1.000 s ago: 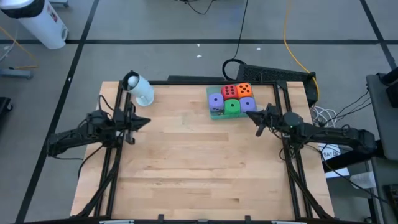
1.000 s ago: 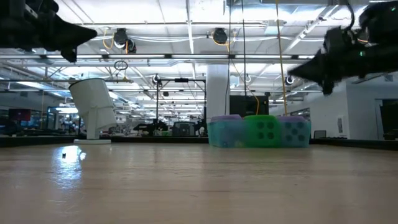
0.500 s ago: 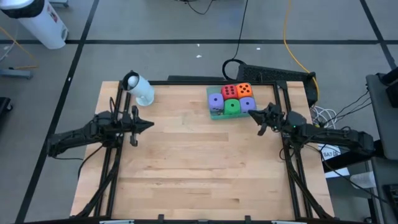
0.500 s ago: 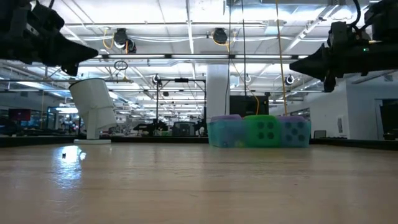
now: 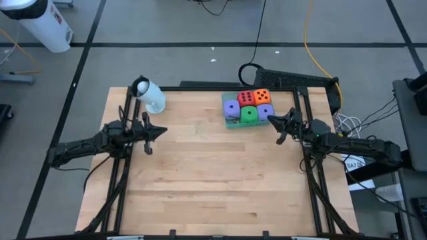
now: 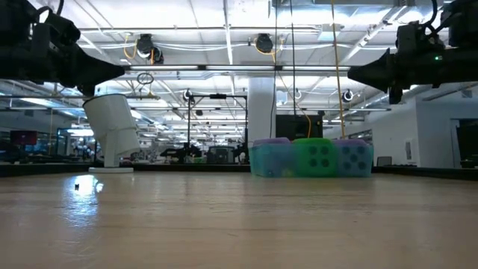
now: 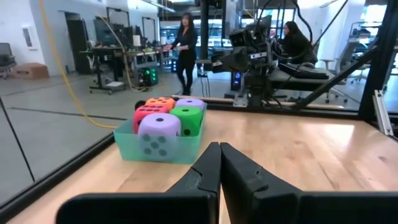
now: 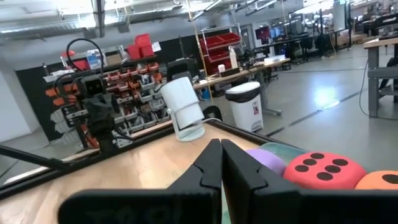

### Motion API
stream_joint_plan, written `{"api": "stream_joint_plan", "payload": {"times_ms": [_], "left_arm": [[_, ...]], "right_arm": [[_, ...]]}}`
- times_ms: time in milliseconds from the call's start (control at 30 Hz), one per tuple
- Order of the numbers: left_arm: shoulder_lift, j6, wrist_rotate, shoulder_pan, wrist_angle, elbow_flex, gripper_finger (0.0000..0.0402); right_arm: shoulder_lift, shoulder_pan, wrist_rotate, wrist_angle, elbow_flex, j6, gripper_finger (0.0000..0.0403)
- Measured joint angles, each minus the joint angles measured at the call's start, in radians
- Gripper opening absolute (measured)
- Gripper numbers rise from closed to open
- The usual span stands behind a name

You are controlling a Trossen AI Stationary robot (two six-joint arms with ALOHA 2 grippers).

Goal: Pick & Place Dice
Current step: Return to Home Position

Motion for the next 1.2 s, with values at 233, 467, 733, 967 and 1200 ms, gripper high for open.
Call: {"api": "stream_joint_plan", "payload": {"times_ms": [233, 467, 733, 967, 1200], "left_arm": [[0.0, 0.021, 0.004, 0.0, 0.002, 0.0, 0.0019], [0.0, 0.082, 0.005, 0.0, 0.002, 0.0, 0.0004], [0.0, 0.084, 0.005, 0.0, 0.002, 0.0, 0.0021], [0.0, 0.084, 0.005, 0.0, 0.002, 0.001, 0.0025], [0.0, 0.084, 0.005, 0.0, 0.002, 0.001, 0.0026]], "right_arm": [[0.0, 0.0, 0.0, 0.0, 0.0, 0.004, 0.0], [0.0, 0.0, 0.0, 0.0, -0.001, 0.006, 0.0], [0.0, 0.0, -0.001, 0.0, -0.001, 0.006, 0.0], [0.0, 0.0, -0.001, 0.0, -0.001, 0.006, 0.0], [0.0, 0.0, -0.001, 0.0, -0.001, 0.006, 0.0]]}}
